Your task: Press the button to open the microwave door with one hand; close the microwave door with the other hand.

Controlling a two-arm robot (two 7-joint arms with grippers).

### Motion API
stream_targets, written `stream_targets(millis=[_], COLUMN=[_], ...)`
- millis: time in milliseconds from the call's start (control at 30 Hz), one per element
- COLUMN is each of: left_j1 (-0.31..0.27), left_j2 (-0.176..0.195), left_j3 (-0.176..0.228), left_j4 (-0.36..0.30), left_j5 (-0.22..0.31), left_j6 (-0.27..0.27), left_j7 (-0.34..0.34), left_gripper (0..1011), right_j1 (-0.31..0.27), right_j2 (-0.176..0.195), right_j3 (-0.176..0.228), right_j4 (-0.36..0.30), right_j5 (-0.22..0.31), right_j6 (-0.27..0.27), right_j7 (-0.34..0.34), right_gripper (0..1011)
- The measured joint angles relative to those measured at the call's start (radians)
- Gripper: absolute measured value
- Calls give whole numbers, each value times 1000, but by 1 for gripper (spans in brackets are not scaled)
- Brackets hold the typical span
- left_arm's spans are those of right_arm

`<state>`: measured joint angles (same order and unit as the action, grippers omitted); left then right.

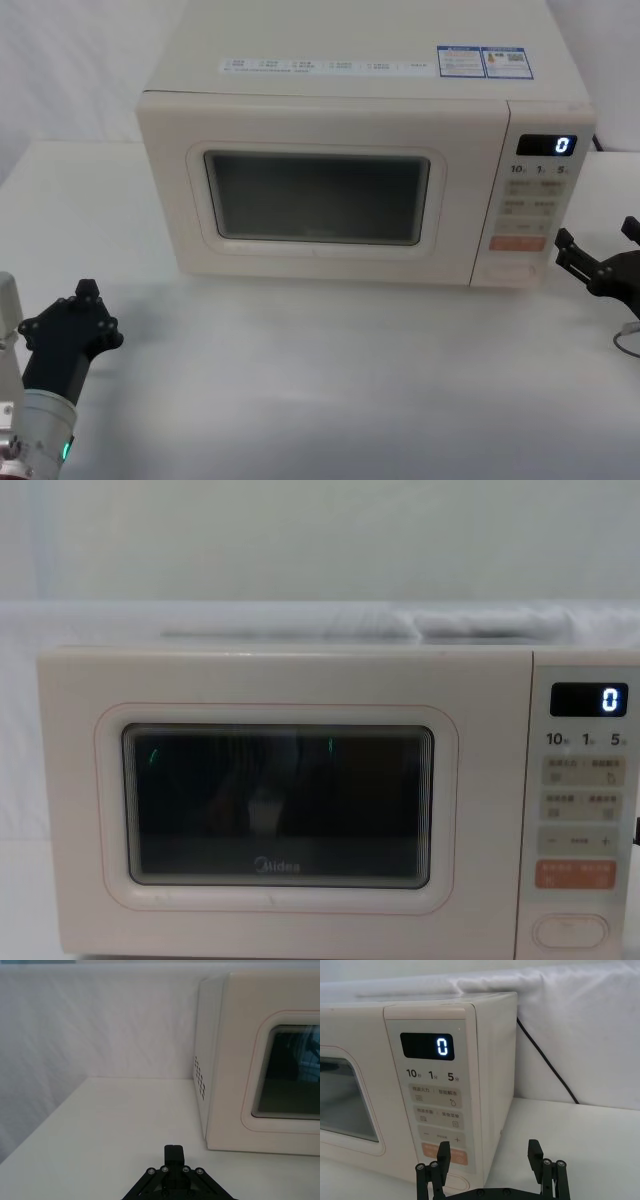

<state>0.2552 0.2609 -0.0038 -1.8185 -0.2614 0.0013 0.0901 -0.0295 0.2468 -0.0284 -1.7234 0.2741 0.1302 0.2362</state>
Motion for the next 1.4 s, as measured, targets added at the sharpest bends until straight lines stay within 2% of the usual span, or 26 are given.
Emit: stream_targets(millis=[300, 1000, 1067, 1233, 1300, 1400], left_j1=[-1, 0, 0, 0, 0, 0], left_j2=[-16, -14, -13, -13, -13, -13], left_j3=[-5, -4, -4, -4, -4, -4], left_j4=[2, 2, 2, 1, 1, 1], left_j5=[31, 29, 28, 28, 28, 27], left_j6=[3, 3, 3, 3, 3, 3], left_j7=[-14, -14, -14, -14, -13, -13], left_gripper=[0, 15, 102, 203, 301, 380], right_j1=[0, 0, 0, 0, 0, 0], right_j2=[0, 0, 0, 0, 0, 0], right_j3=[0, 0, 0, 0, 0, 0], right_j4=[0, 0, 0, 0, 0, 0], right_j5=[0, 0, 0, 0, 0, 0], right_j6=[0, 0, 0, 0, 0, 0], right_j7=[0, 0, 0, 0, 0, 0], right_gripper=[1002, 1002, 1002, 1002, 1002, 1002])
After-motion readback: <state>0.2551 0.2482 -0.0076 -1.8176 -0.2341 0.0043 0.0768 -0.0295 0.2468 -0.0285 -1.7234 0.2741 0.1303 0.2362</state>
